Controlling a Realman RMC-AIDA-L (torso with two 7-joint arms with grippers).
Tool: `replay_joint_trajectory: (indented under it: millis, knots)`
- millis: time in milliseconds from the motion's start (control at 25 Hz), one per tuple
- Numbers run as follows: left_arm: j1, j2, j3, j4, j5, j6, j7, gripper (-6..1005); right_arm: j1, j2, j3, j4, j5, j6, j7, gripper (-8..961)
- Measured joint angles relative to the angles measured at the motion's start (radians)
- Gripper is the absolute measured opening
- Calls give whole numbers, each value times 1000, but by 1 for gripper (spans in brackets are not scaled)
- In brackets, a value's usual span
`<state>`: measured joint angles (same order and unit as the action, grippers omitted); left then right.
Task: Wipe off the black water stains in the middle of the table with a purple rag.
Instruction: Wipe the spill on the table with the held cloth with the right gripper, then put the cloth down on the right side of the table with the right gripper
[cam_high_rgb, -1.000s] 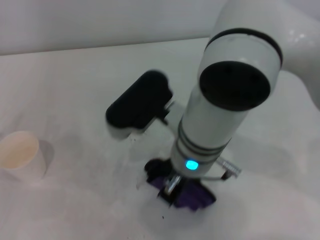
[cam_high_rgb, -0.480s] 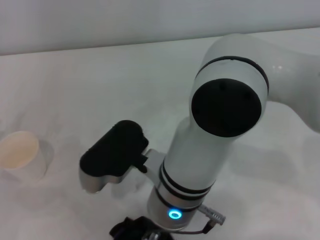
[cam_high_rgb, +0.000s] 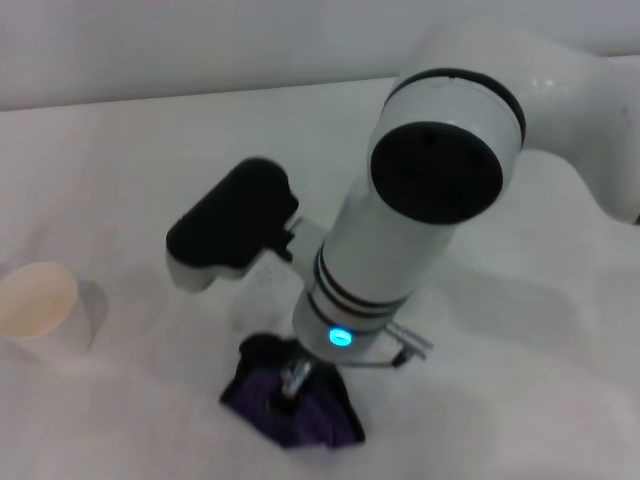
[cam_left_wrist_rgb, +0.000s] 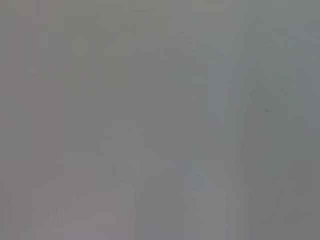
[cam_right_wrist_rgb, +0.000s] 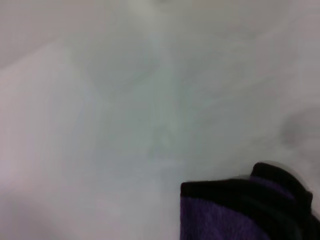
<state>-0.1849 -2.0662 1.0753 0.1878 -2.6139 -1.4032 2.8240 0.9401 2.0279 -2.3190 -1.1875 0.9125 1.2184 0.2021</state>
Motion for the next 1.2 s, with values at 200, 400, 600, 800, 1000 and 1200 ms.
replay_joint_trajectory:
  millis: [200, 400, 600, 800, 1000, 1200]
  knots:
    - [1, 0, 0, 1, -3, -1, 0, 886, 11, 0, 33, 31, -124, -2, 34, 101]
    - [1, 0, -1, 1, -4, -4, 0, 887, 30, 0, 40, 102, -218, 4, 94, 106]
    - [2, 0, -2, 1, -4, -2, 0, 887, 28, 0, 90, 121, -333, 59, 143, 111]
    - [2, -2, -2, 0, -3, 1, 0, 886, 31, 0, 95, 133, -357, 75, 174, 115]
    - [2, -2, -2, 0, -2, 1, 0, 886, 61, 0, 37, 115, -149, -23, 110, 120]
    - [1, -2, -2, 0, -2, 1, 0, 885, 149, 0, -88, 120, 119, -148, 41, 125]
